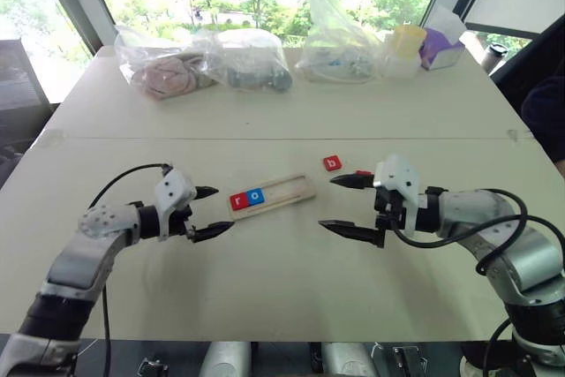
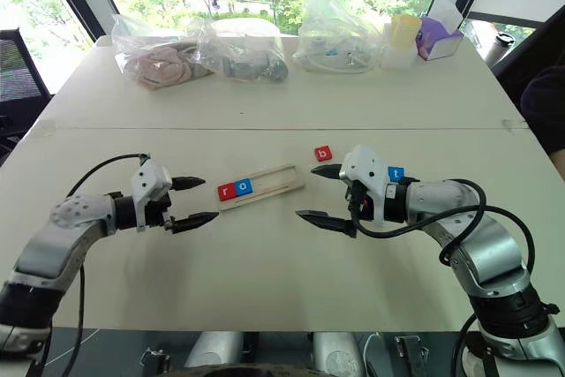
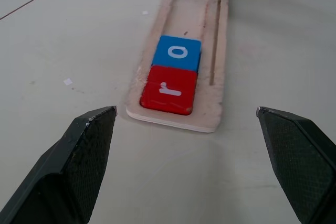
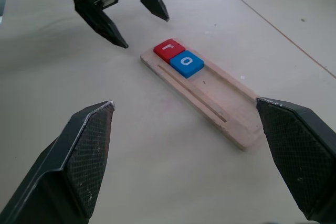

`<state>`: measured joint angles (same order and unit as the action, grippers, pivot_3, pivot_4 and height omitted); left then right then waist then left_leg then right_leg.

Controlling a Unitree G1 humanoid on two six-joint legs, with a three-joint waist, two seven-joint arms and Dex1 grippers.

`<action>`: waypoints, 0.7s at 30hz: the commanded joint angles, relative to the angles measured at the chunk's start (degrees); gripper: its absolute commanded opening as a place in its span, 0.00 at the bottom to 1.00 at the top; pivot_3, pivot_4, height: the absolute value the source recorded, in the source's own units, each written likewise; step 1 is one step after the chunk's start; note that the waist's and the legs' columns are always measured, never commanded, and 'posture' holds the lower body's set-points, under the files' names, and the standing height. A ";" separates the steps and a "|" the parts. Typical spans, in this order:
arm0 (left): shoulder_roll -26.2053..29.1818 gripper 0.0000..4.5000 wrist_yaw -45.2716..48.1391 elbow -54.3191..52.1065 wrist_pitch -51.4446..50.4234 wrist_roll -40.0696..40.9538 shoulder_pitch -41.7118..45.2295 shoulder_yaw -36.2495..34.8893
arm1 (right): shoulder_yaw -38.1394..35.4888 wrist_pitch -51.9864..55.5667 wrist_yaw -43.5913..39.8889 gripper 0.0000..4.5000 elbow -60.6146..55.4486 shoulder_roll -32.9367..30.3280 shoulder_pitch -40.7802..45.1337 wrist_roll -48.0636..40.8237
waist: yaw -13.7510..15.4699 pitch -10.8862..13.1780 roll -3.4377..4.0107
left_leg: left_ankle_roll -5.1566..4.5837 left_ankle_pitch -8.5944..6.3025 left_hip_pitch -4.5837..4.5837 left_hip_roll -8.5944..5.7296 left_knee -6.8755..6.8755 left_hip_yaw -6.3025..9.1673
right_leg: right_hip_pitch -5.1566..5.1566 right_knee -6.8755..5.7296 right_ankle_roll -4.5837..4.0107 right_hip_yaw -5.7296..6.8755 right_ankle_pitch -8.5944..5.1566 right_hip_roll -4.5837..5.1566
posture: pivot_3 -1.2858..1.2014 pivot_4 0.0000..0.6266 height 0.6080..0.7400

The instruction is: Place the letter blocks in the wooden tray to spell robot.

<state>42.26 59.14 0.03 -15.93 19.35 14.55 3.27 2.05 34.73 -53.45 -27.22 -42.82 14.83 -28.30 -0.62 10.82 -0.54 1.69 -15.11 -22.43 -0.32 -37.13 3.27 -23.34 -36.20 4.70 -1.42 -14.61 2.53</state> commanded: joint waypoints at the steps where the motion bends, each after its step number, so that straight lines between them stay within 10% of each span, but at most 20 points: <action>1: -0.56 1.00 2.30 4.05 3.25 -2.24 3.41 1.30 | -0.06 -1.72 0.14 0.98 -1.25 0.19 0.33 0.27 | -0.03 0.00 0.00 | 0.00 0.00 0.00 0.00 0.00 0.00 | 0.00 0.00 0.01 0.00 0.01 0.00 | 0.52 0.24 1.00; 21: -5.01 1.00 9.77 17.45 3.26 -5.17 12.18 3.72 | 1.09 -2.89 3.96 0.98 -4.22 1.02 -3.71 1.30 | -0.05 0.00 -0.01 | 0.00 0.00 0.01 0.00 -0.04 0.03 | 0.00 -0.07 0.19 -0.01 0.11 -0.02 | 0.52 0.24 1.00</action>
<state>37.45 67.90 17.69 -13.04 14.23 26.34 7.06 3.64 32.77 -49.77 -28.97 -42.07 10.96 -27.06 -0.67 10.82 -0.54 1.69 -15.11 -22.42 -0.32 -37.17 3.29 -23.34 -36.27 4.89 -1.43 -14.50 2.52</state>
